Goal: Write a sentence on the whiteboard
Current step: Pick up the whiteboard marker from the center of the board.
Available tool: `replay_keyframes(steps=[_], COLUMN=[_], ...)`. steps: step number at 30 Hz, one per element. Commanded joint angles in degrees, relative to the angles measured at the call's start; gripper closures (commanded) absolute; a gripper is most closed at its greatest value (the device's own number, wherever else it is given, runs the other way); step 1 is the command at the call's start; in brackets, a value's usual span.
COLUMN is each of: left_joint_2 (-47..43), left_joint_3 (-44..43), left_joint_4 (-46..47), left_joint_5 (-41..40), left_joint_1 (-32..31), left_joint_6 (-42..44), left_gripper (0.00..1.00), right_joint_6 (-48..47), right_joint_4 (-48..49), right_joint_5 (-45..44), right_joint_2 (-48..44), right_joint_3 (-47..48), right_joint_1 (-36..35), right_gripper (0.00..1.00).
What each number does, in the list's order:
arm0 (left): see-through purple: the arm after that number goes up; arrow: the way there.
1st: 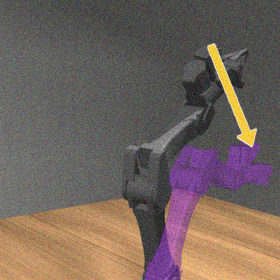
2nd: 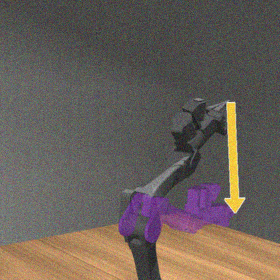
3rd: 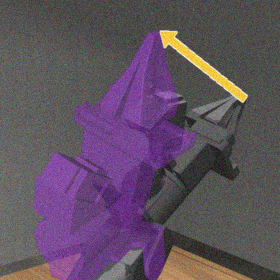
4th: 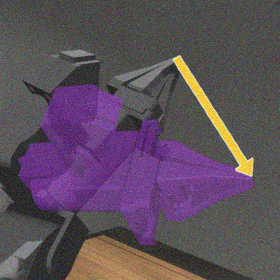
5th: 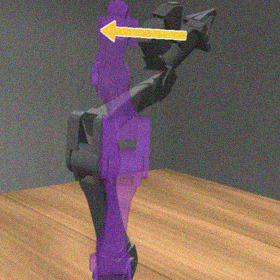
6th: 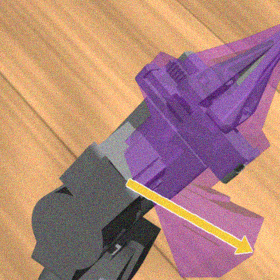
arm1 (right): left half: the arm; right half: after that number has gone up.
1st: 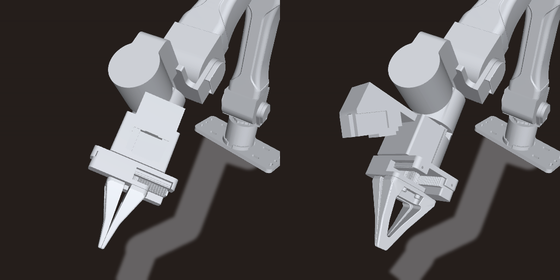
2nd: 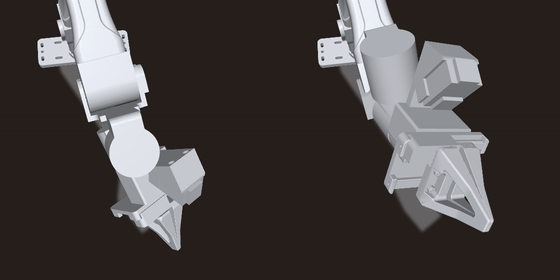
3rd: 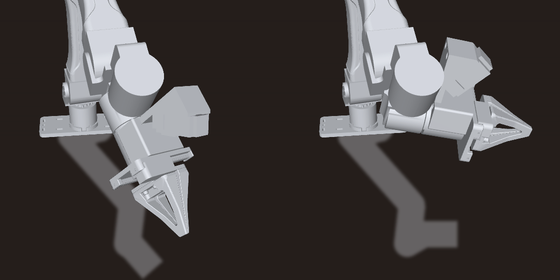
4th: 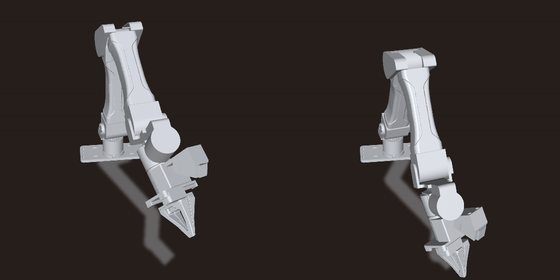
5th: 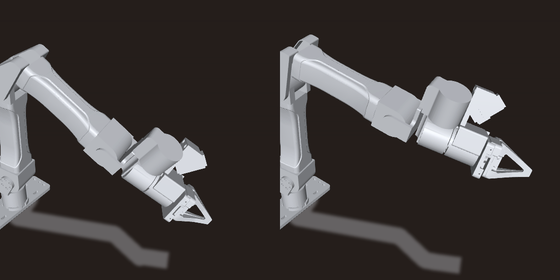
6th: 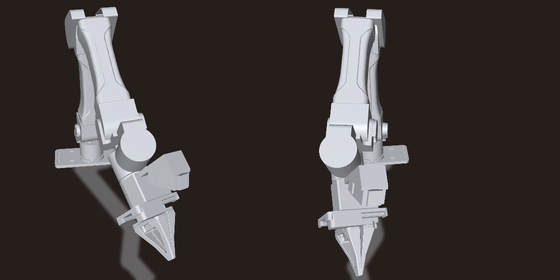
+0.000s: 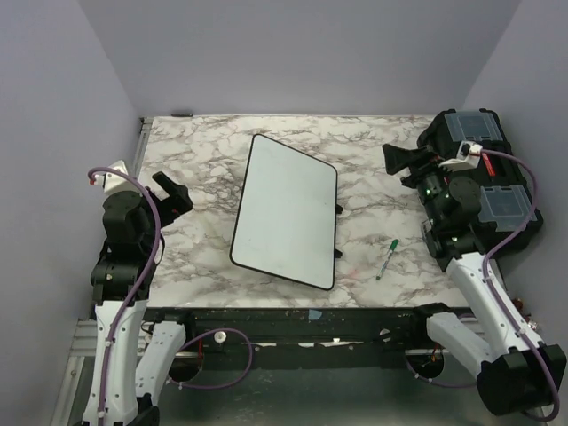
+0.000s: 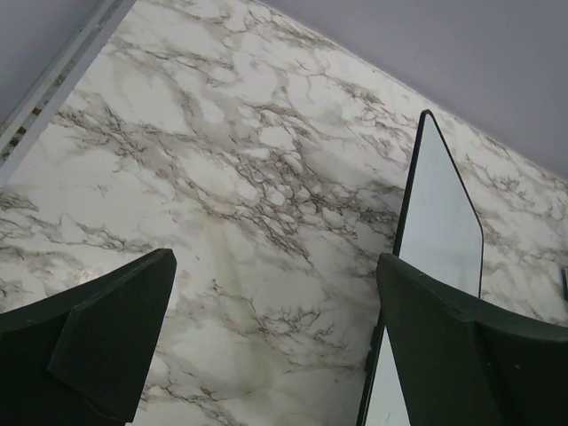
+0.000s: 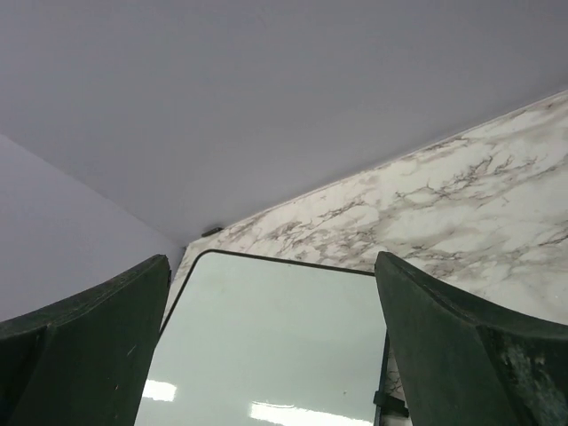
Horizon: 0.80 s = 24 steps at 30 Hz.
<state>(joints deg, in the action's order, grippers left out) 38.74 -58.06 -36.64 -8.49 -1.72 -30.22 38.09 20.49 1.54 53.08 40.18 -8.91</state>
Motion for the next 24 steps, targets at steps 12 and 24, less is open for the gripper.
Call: replay_keyframes(steps=[12, 24], left_joint_2=[-4.0, -6.5], left_joint_3=[9.9, 10.5], left_joint_4=[0.6, 2.8], left_joint_5=[13.3, 13.8], left_joint_1=[-1.1, -2.7], left_joint_6=[6.8, 6.8], left_gripper=[0.02, 0.09], right_joint_6=[-2.8, 7.2], right_joint_4=[-45.1, -62.9], right_joint_5=[-9.5, -11.1], right_joint_2=[-6.0, -3.8], right_joint_3=[10.5, 5.0], right_joint_1=[-0.1, -0.3], right_gripper=[0.00, 0.01])
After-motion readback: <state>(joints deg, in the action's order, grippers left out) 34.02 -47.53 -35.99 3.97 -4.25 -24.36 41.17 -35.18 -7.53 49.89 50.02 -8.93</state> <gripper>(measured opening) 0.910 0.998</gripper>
